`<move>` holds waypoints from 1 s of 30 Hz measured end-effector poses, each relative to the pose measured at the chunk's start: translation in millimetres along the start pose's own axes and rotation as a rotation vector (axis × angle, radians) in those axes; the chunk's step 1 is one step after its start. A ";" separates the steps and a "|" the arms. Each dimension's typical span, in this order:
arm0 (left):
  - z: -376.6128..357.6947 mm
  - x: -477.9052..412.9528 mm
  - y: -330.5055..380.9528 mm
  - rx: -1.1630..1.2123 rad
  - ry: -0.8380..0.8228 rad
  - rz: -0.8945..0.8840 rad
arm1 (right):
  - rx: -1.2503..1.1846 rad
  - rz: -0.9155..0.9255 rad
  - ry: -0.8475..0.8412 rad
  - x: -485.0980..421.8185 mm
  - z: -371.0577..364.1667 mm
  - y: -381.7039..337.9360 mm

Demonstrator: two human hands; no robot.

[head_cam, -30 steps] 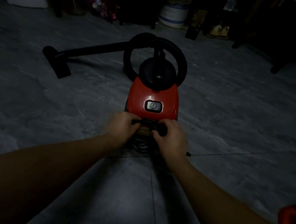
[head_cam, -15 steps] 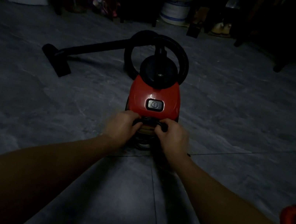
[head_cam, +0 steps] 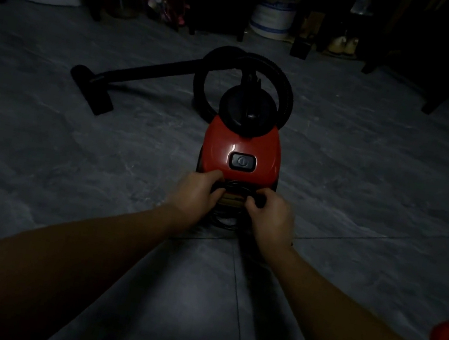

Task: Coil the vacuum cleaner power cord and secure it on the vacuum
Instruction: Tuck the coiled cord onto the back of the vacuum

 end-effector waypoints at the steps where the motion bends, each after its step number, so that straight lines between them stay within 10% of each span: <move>1: -0.9 -0.9 0.0 0.012 -0.004 0.002 | -0.016 0.007 -0.010 0.2 0.8 1.1; 30: -5.3 -16.8 -8.4 0.063 0.028 0.120 | -0.029 0.039 -0.069 -17.4 1.6 4.2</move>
Point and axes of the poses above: each hand's wrist, its own x-axis away from the middle knuckle, its own z-axis out of the back of the hand, y = z × x, the point moved 6 cm from there along -x, towards the middle knuckle, and after that the axes turned 8 degrees about x, right-handed, at the moved point
